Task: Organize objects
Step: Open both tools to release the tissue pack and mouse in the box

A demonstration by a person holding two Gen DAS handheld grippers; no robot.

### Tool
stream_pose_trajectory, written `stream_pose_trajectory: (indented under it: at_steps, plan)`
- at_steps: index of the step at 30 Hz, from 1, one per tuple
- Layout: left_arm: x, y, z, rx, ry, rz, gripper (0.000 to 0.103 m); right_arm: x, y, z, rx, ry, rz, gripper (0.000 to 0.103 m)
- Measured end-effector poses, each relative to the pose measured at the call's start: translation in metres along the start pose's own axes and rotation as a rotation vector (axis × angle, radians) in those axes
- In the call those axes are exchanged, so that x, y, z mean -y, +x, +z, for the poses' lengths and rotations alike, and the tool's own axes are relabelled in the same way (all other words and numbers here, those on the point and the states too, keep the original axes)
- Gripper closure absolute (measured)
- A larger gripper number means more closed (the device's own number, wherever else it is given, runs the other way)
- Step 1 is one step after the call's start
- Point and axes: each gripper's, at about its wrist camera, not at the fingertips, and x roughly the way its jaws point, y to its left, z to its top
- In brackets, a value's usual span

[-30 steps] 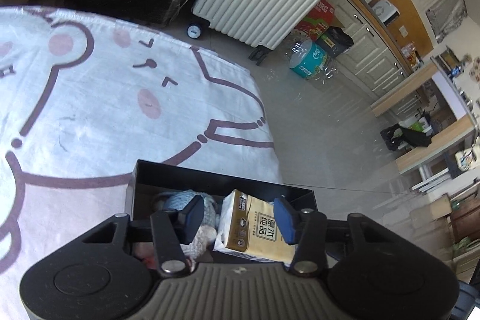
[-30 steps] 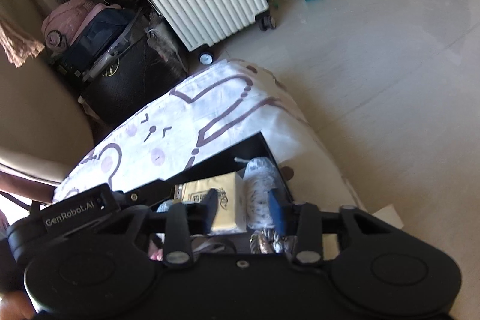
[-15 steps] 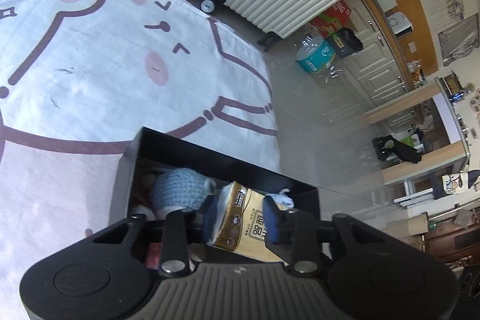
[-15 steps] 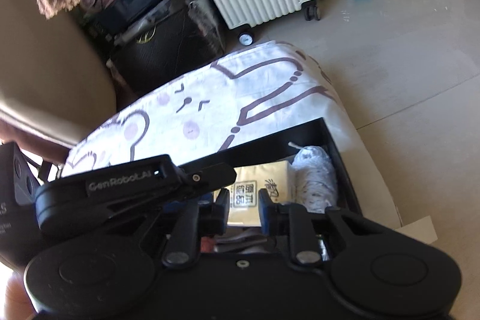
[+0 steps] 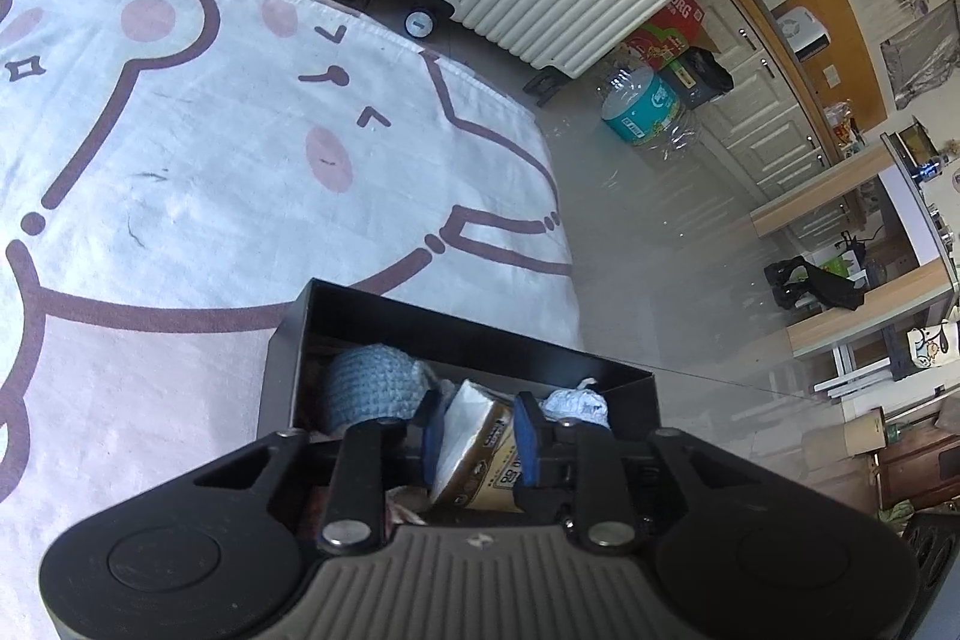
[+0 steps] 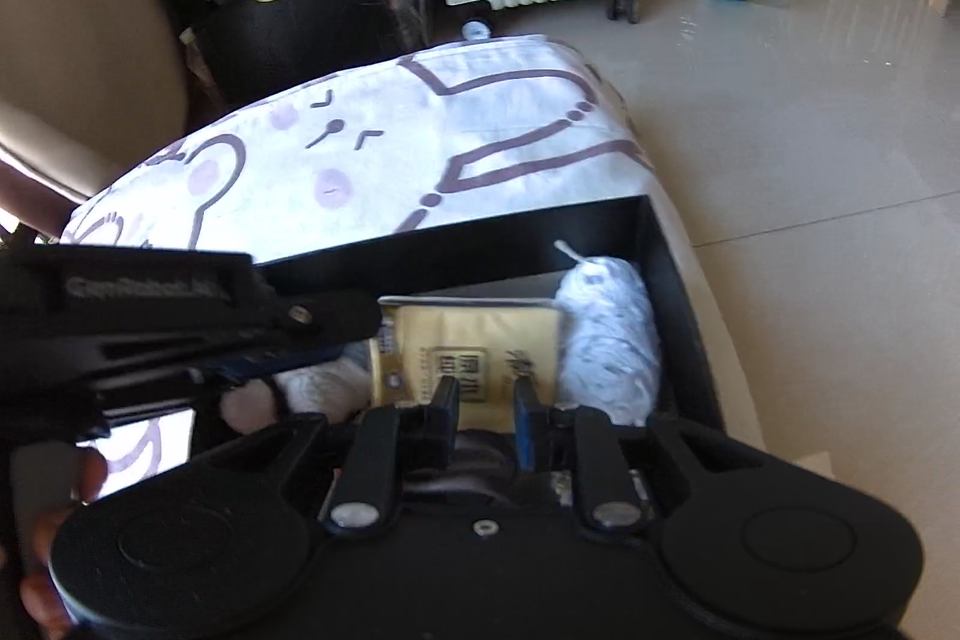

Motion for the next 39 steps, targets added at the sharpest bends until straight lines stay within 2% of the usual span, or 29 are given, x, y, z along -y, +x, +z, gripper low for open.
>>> stream_pose_trajectory:
  at_steps: [6,23,39]
  plan:
    - [0.009,-0.018,0.003,0.039,0.047,0.006,0.07,0.002,-0.022,0.007,0.077,0.053,0.043,0.083]
    - [0.025,-0.071,0.001,0.108,0.267,0.192,0.065,-0.008,-0.057,0.007,0.132,0.06,-0.009,0.078]
    - [0.042,-0.131,-0.021,0.152,0.32,0.235,0.063,-0.026,-0.124,-0.005,0.212,0.004,-0.037,0.076]
